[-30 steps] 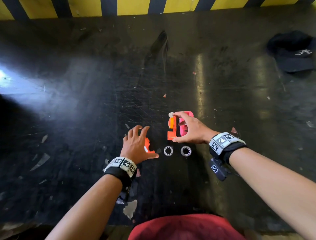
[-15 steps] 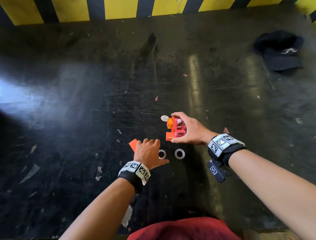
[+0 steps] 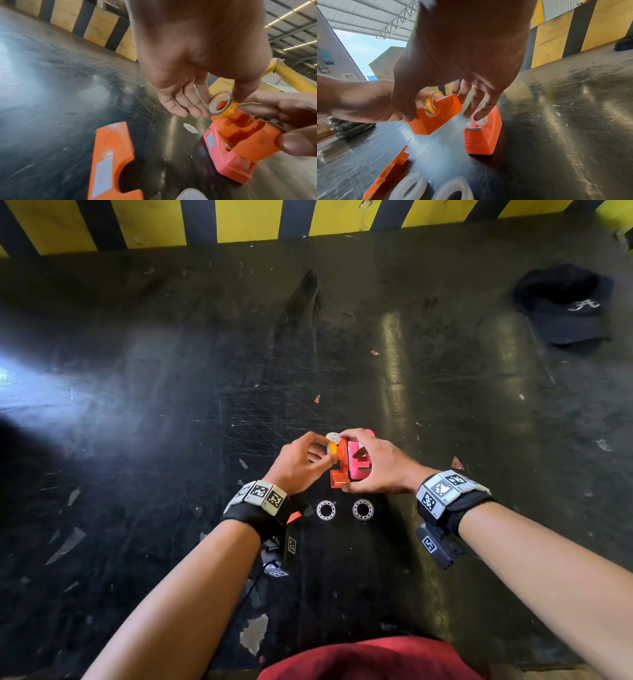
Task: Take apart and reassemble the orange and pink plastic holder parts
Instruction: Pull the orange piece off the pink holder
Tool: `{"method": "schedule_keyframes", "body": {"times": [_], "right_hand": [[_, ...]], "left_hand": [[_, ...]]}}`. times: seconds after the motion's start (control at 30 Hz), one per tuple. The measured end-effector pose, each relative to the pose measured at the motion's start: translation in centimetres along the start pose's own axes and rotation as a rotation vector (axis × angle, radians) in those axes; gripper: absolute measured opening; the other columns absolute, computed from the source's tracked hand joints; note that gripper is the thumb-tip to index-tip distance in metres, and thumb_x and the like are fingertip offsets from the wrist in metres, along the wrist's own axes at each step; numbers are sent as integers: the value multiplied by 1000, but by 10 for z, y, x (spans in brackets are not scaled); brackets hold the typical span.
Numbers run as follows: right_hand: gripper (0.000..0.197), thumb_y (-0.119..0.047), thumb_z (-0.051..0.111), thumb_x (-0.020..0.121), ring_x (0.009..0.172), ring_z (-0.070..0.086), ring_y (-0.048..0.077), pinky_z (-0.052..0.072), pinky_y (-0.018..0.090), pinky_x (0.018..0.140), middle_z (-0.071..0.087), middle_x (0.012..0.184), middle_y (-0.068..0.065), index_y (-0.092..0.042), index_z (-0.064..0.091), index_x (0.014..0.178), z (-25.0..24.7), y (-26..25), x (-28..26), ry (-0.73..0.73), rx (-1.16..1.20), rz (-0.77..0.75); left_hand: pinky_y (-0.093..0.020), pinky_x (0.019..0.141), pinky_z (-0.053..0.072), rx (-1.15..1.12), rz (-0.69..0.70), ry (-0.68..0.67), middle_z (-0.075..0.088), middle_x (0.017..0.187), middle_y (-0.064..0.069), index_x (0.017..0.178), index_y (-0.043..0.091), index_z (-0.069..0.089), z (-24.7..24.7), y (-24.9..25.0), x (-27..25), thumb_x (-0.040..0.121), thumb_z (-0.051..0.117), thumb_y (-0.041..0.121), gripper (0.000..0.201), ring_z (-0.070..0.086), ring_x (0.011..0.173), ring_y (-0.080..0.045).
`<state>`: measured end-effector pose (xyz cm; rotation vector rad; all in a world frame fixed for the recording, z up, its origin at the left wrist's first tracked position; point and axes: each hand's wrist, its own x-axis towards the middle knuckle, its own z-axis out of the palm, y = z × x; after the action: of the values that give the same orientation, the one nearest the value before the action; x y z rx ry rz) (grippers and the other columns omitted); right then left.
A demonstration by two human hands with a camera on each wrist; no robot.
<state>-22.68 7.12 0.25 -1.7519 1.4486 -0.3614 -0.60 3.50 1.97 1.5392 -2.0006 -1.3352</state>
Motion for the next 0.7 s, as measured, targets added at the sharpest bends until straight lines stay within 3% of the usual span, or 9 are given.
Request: {"method": "schedule_keyframes", "body": {"times": [0.1,0.2,0.3,0.5,0.63,0.7], "right_hand": [[96,-36,94,67,105,60,13,40,9,84,59,124,-6,-27,40,147,-2,7,-4,15,-21,32],[95,-37,94,67,108,63,17,40,21,93,63,121,-2,-27,41,145,-6,10,-8,23,-27,59],[97,-40,94,66,114,60,14,42,25,100,64,130,0,-28,39,146,-2,8,-9,16,-29,67],[103,-47,93,65,131,55,20,46,39,110,54,146,1,-30,36,149,7,1,-9,-32,-46,62],[101,-41,93,68,131,53,19,42,30,104,53,144,-2,-29,36,150,7,0,-10,-30,-47,51],[100,-40,93,69,129,53,18,41,26,101,50,136,-9,-29,36,150,6,0,-11,-19,-40,50]], "left_hand": [[-25,81,59,40,9,48,74,91,4,107,19,67,-2,-10,-16,87,76,32,26,71,82,-10],[-30,75,57,429,13,-76,71,89,11,100,31,63,2,-20,-43,78,72,52,31,70,81,-11],[-33,76,57,682,-30,-155,74,93,9,101,31,63,19,-30,-70,74,69,60,40,72,87,-18],[-41,79,56,839,-85,-153,72,106,-1,114,22,57,43,-42,-87,81,68,63,54,71,94,-30],[-39,71,54,788,-41,-15,70,105,0,117,19,53,47,-38,-82,84,67,64,57,71,89,-28],[-38,73,53,774,-10,34,67,111,-1,120,18,56,48,-35,-75,86,66,62,56,70,95,-26]]}}
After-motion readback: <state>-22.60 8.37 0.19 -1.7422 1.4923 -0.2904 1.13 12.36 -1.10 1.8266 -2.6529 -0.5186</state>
